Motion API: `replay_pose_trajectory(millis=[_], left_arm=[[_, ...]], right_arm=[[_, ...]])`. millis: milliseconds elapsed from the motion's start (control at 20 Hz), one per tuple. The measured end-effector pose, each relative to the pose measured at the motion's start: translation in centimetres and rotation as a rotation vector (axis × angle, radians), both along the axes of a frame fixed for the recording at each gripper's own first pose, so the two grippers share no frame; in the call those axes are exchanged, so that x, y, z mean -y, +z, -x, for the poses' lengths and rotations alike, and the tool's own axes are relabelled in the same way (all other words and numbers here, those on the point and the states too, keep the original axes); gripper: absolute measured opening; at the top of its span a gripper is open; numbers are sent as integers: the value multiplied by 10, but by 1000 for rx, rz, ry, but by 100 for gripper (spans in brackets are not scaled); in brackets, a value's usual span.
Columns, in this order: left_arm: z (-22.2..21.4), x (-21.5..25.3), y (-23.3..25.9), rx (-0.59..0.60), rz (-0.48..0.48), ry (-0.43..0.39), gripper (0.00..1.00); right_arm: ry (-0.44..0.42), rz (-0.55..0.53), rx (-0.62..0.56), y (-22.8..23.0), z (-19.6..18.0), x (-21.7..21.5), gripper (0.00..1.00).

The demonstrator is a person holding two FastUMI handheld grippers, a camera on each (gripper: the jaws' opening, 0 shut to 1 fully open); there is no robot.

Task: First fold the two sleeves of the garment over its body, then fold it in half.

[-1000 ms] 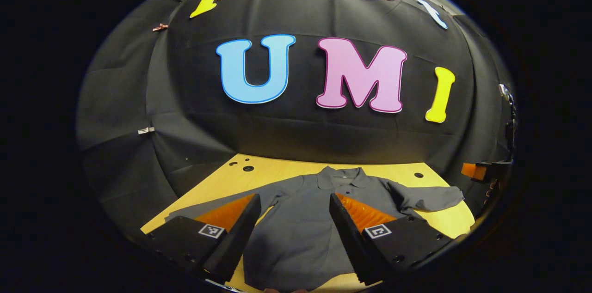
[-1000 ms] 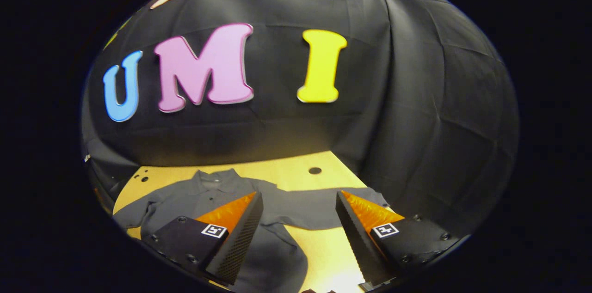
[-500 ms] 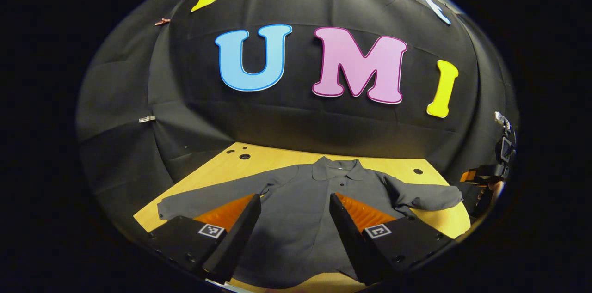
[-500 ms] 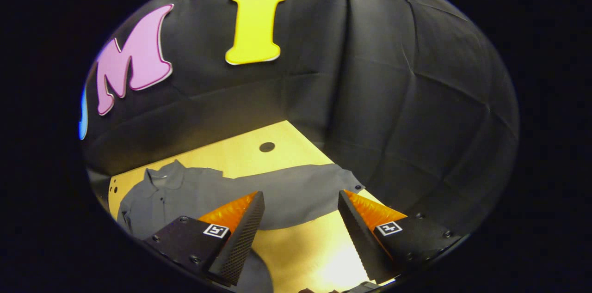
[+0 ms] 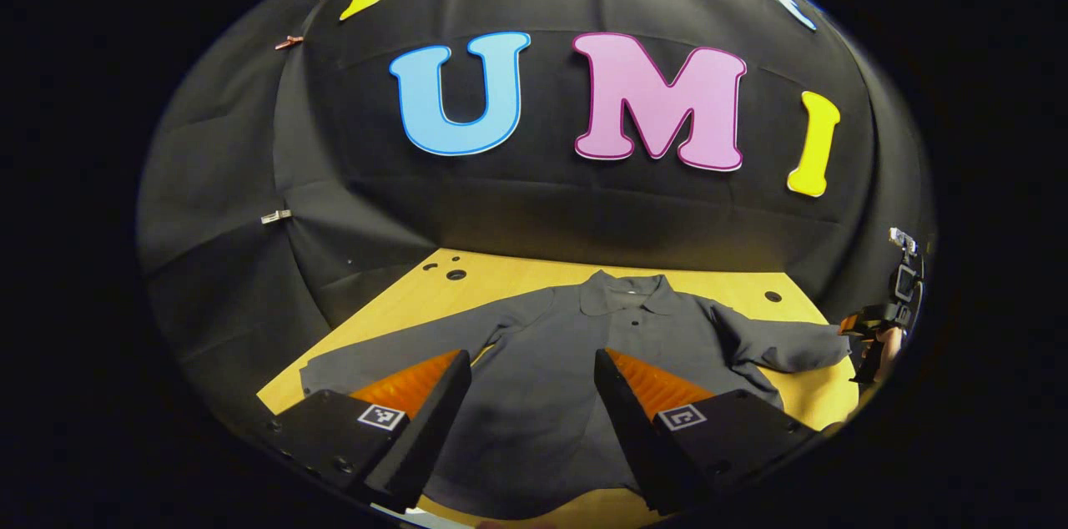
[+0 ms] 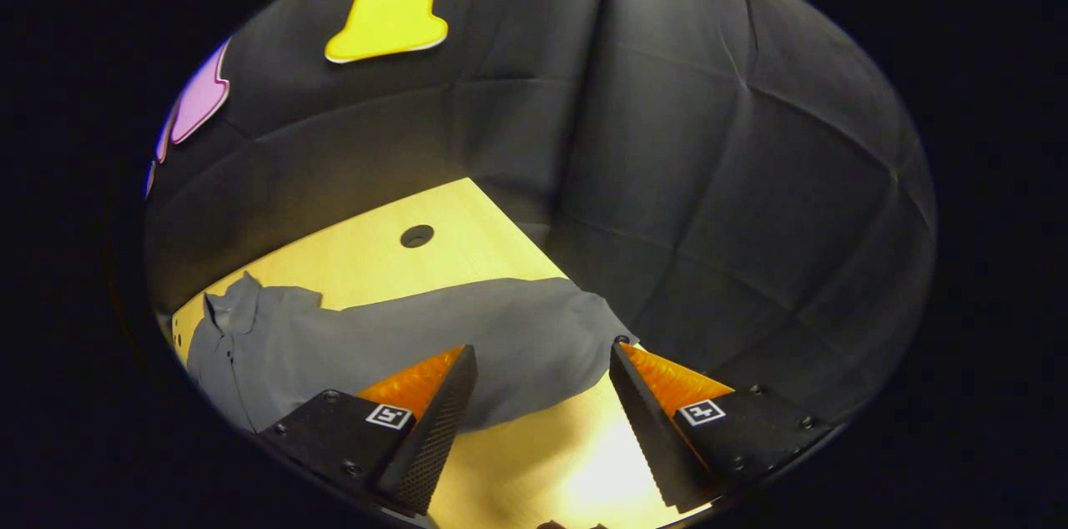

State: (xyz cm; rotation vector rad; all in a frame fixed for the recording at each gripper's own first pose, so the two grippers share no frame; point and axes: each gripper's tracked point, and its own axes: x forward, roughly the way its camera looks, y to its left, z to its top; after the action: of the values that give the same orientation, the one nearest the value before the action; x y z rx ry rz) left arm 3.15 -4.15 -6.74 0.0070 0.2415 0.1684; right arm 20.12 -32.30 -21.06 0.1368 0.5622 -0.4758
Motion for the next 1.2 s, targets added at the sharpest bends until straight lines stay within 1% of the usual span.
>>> replay_pose_trajectory(millis=[150,300,400,550,750,800,850,900,950,1000,1050,1100,1150,1200], left_arm=[[0,2,-5,-22,6,0,94],[-2,3,-10,-41,-1,5,94],[-1,3,-12,-49,9,15,94],[-3,6,-13,-54,17,14,95],[-7,10,-9,-40,14,8,94],[-7,11,-11,-41,17,7,94],[-7,13,-12,-44,22,7,94],[-7,14,-14,-47,28,7,94],[-6,15,-14,-50,32,7,94],[-6,15,-16,-50,34,6,94],[-5,16,-15,-48,34,5,94],[-4,15,-14,-46,32,6,94],[-4,14,-13,-43,32,8,94],[-2,14,-14,-41,34,12,95]], right_arm=[[-40,-22,-40,-25,-16,26,99],[-65,-21,-78,-48,-25,42,99],[-58,-36,-87,-59,-33,42,99],[-43,-57,-116,-68,-30,45,99],[-31,-51,-119,-71,-32,45,99],[-24,-66,-114,-70,-33,42,99],[-21,-65,-111,-67,-32,43,83],[-13,-63,-112,-67,-31,41,86],[-2,-57,-108,-66,-31,39,65],[12,-53,-110,-64,-31,36,55],[24,-46,-108,-66,-36,31,49],[41,-43,-107,-67,-38,26,41],[49,-30,-110,-67,-39,26,26],[62,-29,-109,-69,-42,27,21]])
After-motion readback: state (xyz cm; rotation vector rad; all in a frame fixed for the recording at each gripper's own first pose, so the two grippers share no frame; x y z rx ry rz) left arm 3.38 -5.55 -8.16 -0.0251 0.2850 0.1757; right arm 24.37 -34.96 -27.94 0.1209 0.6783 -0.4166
